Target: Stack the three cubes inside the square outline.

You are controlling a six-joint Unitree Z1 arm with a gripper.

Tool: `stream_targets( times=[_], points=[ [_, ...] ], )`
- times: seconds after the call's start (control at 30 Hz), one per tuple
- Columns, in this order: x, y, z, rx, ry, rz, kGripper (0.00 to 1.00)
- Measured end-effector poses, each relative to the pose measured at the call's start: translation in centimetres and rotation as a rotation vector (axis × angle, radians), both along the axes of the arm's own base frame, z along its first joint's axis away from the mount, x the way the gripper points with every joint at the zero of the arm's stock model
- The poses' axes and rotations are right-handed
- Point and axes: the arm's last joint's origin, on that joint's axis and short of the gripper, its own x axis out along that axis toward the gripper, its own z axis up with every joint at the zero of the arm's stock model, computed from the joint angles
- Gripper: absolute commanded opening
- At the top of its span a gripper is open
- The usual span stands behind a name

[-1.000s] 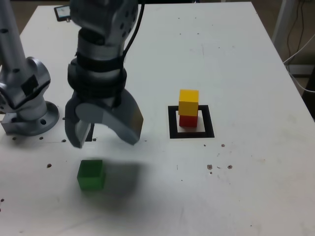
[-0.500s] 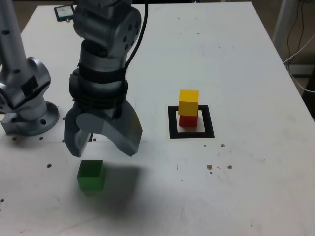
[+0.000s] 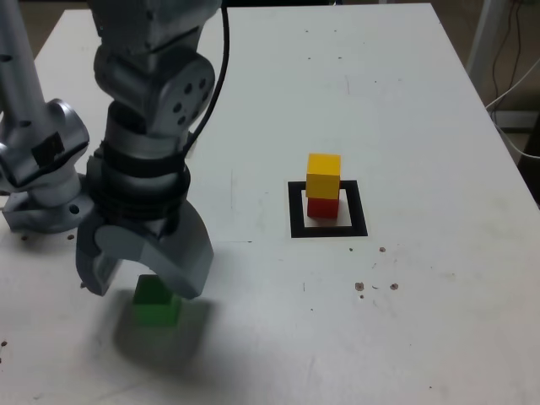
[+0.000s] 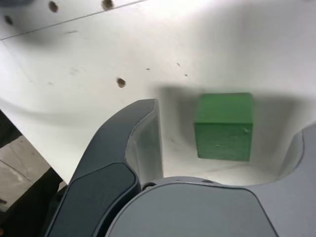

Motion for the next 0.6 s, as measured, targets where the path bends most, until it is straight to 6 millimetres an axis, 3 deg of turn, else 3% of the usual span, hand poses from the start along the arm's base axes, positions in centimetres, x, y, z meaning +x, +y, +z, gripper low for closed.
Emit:
stream_targets(
  times=[0.17,0.4,0.6],
  points=[
    [0.2,-0.3,-0.1,-0.016,-0.009,-0.002,0.88],
    [1.0,-1.0,-1.3,-0.015,0.020,0.011,0.69],
    [1.5,-1.5,-1.8,-0.022,0.014,0.026,0.60]
  ],
)
